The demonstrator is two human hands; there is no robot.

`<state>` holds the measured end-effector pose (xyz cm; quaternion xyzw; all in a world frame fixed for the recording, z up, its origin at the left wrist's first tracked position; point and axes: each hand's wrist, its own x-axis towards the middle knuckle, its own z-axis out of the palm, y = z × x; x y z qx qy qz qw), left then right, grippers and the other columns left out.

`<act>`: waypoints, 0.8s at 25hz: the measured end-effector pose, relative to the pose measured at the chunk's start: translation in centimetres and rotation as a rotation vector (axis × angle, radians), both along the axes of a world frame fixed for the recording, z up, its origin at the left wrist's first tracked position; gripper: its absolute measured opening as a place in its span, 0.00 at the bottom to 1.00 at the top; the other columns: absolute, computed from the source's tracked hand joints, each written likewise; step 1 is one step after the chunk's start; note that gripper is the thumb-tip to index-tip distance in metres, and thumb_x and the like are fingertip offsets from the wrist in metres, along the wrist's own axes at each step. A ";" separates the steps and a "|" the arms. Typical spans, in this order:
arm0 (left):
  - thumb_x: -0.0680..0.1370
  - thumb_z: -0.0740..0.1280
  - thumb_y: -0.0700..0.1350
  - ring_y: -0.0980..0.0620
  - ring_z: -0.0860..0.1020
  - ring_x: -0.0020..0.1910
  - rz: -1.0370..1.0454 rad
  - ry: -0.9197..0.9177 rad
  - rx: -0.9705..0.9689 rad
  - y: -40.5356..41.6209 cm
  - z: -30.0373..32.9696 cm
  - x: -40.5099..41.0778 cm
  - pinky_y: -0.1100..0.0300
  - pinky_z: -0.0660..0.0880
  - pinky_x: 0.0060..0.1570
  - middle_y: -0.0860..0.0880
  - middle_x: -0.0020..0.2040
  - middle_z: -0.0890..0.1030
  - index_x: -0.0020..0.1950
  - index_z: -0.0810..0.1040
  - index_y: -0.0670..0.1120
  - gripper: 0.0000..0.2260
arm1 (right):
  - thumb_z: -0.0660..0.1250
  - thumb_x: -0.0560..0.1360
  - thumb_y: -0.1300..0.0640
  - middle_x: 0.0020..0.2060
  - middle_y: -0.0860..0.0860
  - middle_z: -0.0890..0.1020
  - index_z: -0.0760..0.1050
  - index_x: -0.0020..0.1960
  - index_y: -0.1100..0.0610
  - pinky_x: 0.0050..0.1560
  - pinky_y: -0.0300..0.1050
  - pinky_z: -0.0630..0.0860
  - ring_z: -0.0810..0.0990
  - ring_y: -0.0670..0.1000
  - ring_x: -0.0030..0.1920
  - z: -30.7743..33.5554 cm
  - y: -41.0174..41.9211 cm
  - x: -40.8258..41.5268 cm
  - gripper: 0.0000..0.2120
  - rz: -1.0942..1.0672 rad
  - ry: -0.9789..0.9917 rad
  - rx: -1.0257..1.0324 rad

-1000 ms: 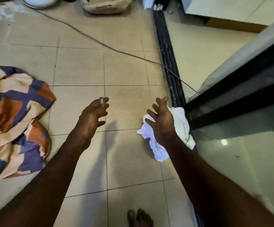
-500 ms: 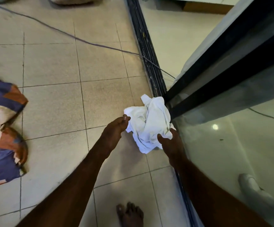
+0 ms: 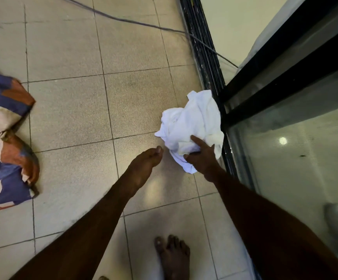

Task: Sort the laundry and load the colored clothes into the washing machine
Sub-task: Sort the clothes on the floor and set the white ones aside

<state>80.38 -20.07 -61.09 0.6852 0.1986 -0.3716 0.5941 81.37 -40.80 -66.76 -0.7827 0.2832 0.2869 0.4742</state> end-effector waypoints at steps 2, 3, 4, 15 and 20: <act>0.82 0.57 0.56 0.49 0.73 0.65 0.083 0.030 -0.012 0.4 -0.7 -0.2 0.49 0.71 0.64 0.52 0.65 0.75 0.70 0.73 0.51 0.19 | 0.67 0.79 0.68 0.65 0.61 0.77 0.70 0.74 0.57 0.71 0.37 0.61 0.80 0.50 0.56 0.3 2.5 -0.1 0.25 0.117 -0.125 0.009; 0.83 0.58 0.55 0.47 0.73 0.66 0.117 0.024 -0.023 0.5 -0.8 -0.3 0.47 0.71 0.64 0.52 0.64 0.75 0.69 0.71 0.53 0.16 | 0.68 0.78 0.69 0.65 0.64 0.78 0.71 0.73 0.61 0.77 0.39 0.53 0.80 0.53 0.60 0.4 4.3 -0.1 0.24 0.214 -0.172 0.011; 0.83 0.58 0.53 0.46 0.73 0.66 0.165 0.018 -0.028 0.6 -0.9 -0.2 0.46 0.71 0.64 0.52 0.64 0.74 0.69 0.70 0.56 0.15 | 0.68 0.78 0.69 0.65 0.65 0.78 0.71 0.72 0.62 0.78 0.39 0.52 0.79 0.55 0.60 0.7 6.0 -0.3 0.24 0.304 -0.207 0.052; 0.80 0.67 0.48 0.47 0.60 0.77 0.104 -0.086 0.356 5.8 -5.7 1.2 0.53 0.64 0.73 0.44 0.78 0.54 0.67 0.76 0.48 0.15 | 0.82 0.65 0.45 0.76 0.65 0.58 0.59 0.79 0.50 0.70 0.54 0.70 0.69 0.69 0.71 -3.0 0.0 3.7 0.50 -0.275 0.049 -0.373; 0.75 0.74 0.48 0.50 0.57 0.78 -0.016 -0.136 0.321 7.8 -7.5 1.5 0.52 0.60 0.75 0.49 0.79 0.55 0.76 0.64 0.54 0.32 | 0.73 0.69 0.54 0.63 0.61 0.79 0.69 0.71 0.56 0.60 0.52 0.76 0.77 0.64 0.64 -5.3 1.0 3.3 0.32 -0.236 -0.109 -0.217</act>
